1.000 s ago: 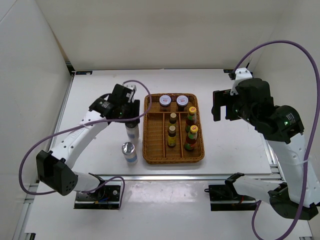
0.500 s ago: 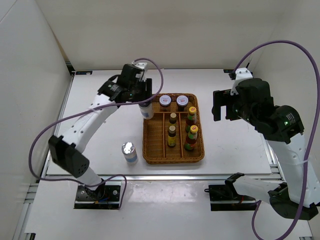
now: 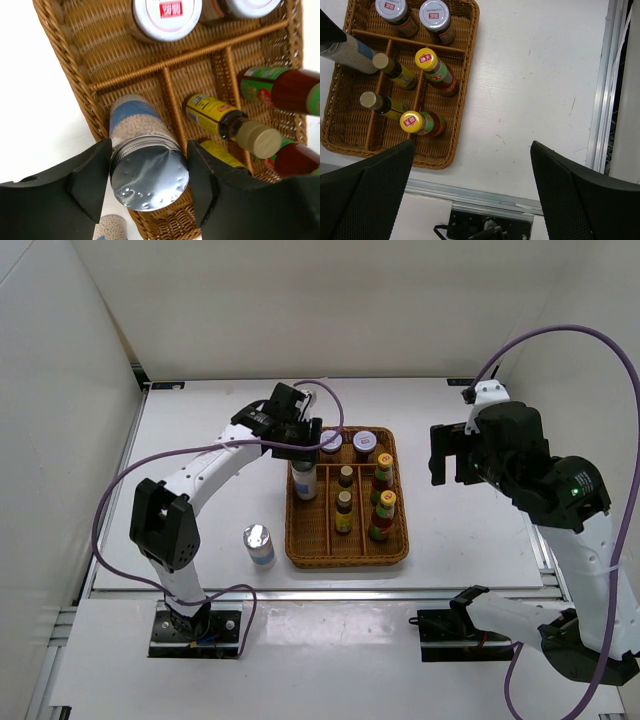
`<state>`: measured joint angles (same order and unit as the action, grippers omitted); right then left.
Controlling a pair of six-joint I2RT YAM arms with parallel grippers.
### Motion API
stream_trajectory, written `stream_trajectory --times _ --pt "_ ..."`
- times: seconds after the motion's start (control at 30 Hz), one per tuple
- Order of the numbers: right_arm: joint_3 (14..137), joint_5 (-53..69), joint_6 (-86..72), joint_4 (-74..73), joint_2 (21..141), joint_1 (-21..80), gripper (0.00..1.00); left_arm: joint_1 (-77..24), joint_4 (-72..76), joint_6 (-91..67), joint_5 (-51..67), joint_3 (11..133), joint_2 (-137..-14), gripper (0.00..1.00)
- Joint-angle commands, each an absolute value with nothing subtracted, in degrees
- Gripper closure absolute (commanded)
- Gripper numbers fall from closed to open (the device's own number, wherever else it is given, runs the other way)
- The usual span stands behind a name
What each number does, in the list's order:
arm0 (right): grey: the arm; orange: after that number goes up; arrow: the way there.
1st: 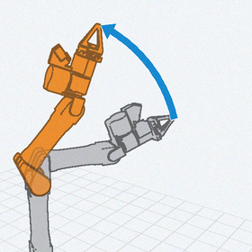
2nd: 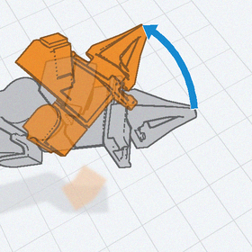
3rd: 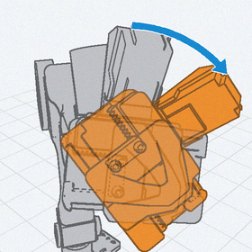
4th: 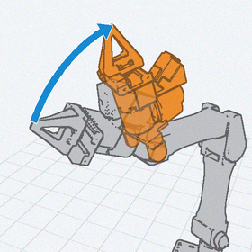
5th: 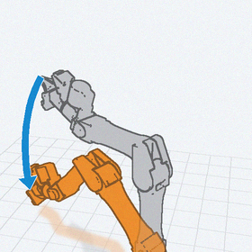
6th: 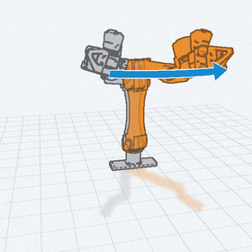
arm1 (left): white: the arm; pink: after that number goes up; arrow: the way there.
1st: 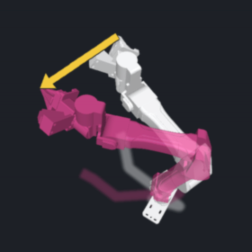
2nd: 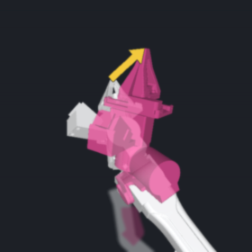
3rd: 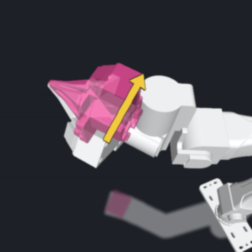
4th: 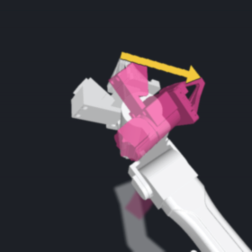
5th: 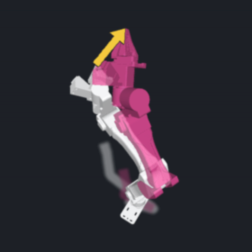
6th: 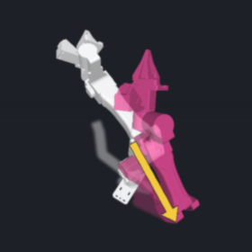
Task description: Organize the condiment bottles
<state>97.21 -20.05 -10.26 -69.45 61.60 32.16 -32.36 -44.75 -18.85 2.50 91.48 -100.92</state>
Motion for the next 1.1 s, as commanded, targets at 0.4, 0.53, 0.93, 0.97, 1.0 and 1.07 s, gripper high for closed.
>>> stream_trajectory --times 0.4,0.53,0.93,0.97,1.0,1.07 --pt "94.92 -22.85 -8.44 -67.41 61.44 32.08 0.01 -30.68 -47.2 -14.07 -10.45 79.39 -70.07 0.0" --pt "92.29 -22.85 -8.44 -65.22 60.91 32.08 0.01 -30.06 -47.72 -12.83 -11.69 70.24 -60.85 0.0" --pt "93.87 -19.86 -8.44 -63.98 63.73 32.08 0.01 -29.53 -48.25 -15.82 -5.55 69.59 -65.98 0.0" --pt "93.87 -19.86 -8.44 -63.98 63.2 32.08 0.01 -29.53 -48.25 -15.82 -4.93 70.57 -67.22 0.0" --pt "93.35 -19.86 -8.44 -63.98 63.19 32.08 0.01 -29.53 -48.25 -15.12 -3.96 71.53 -68.45 0.0" --pt "92.82 -19.86 -8.44 -63.98 62.58 32.08 0.01 -29.53 -48.25 -14.33 -2.11 74.78 -72.22 0.0"
